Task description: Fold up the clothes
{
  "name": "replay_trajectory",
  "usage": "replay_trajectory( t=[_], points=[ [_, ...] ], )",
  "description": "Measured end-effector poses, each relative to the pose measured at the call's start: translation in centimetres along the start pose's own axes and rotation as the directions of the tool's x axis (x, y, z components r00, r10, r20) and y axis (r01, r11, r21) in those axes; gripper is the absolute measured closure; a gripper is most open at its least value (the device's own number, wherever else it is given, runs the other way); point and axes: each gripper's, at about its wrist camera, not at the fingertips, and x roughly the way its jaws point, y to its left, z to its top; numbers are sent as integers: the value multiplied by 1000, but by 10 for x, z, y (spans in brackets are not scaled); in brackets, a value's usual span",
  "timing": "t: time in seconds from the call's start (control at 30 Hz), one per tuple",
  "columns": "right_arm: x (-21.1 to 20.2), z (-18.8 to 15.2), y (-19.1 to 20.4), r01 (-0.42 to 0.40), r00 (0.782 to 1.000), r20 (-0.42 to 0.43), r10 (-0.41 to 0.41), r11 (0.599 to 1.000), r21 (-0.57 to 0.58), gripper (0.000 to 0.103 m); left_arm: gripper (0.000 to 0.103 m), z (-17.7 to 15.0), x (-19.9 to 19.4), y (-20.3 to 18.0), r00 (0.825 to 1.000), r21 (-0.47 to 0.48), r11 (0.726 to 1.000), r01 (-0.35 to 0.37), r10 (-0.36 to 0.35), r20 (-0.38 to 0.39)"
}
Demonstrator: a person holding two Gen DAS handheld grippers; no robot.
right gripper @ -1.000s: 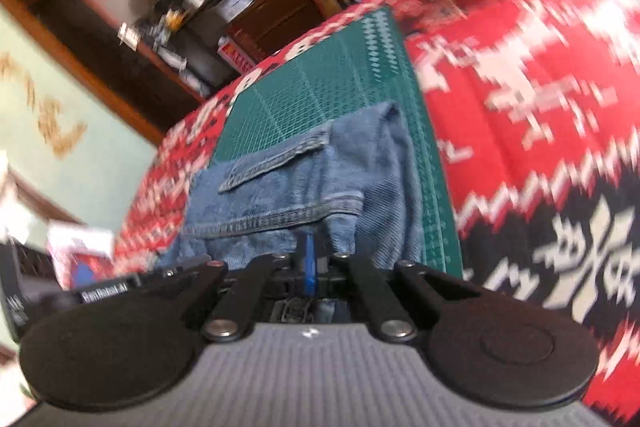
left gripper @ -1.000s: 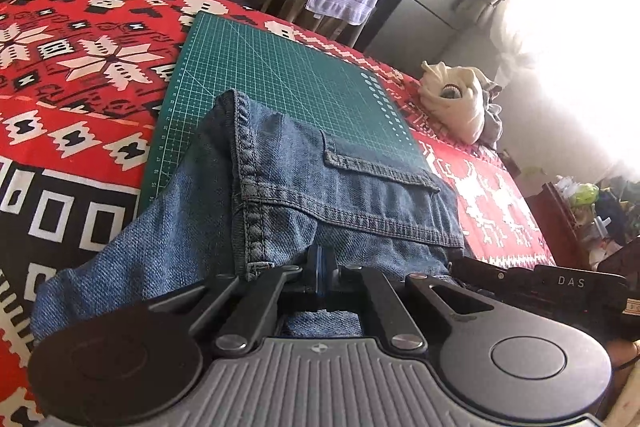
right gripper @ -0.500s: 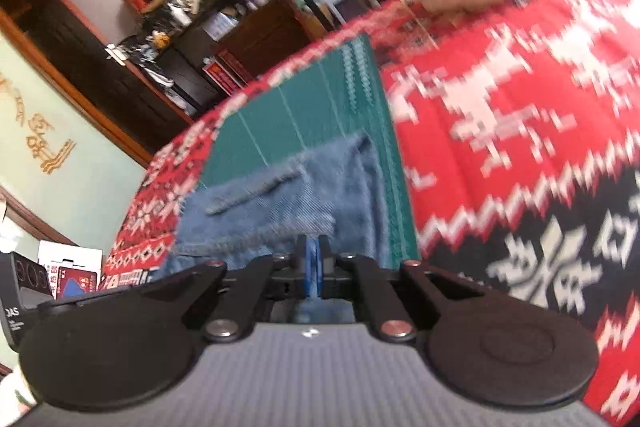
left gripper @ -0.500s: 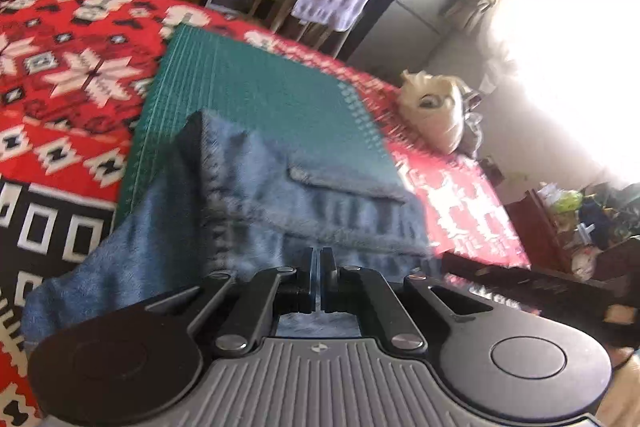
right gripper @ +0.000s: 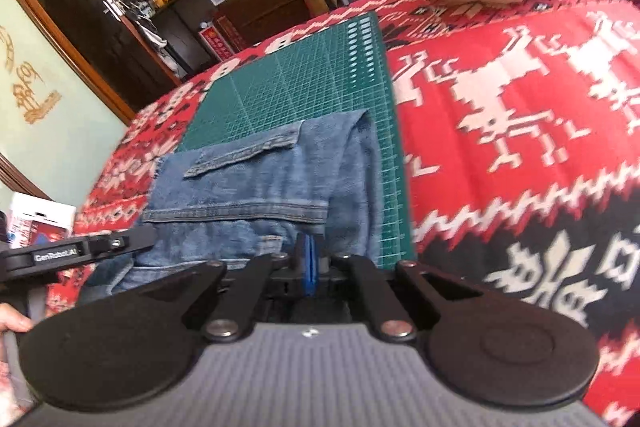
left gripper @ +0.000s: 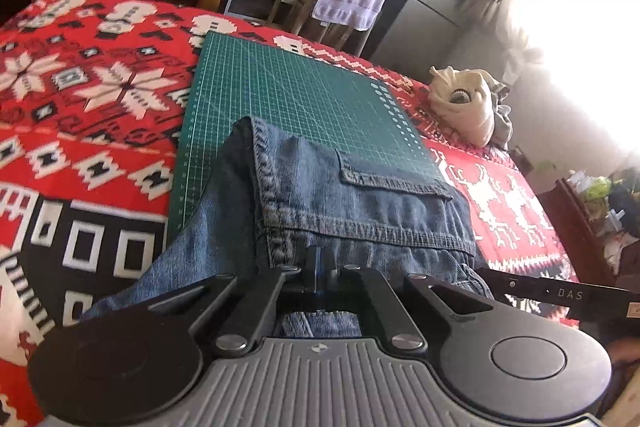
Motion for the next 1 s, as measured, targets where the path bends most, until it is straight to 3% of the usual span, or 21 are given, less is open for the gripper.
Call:
replay_trajectory(
  t=[0.23, 0.5, 0.9, 1.0],
  points=[
    [-3, -2, -11, -15, 1000, 6, 15, 999, 52, 103, 100, -3, 1, -1, 1000, -2, 1000, 1, -1, -2],
    [20, 29, -20, 34, 999, 25, -36, 995, 90, 103, 100, -4, 1, 1, 1000, -11, 1000, 9, -9, 0],
    [6, 13, 3, 85, 993, -66, -96, 985, -151, 103, 100, -3, 1, -4, 1000, 15, 1000, -12, 12, -4],
    [-2, 9, 6, 86, 992, -78, -100, 983, -161, 103, 101, 0, -1, -7, 1000, 23, 1000, -21, 22, -15]
  ],
)
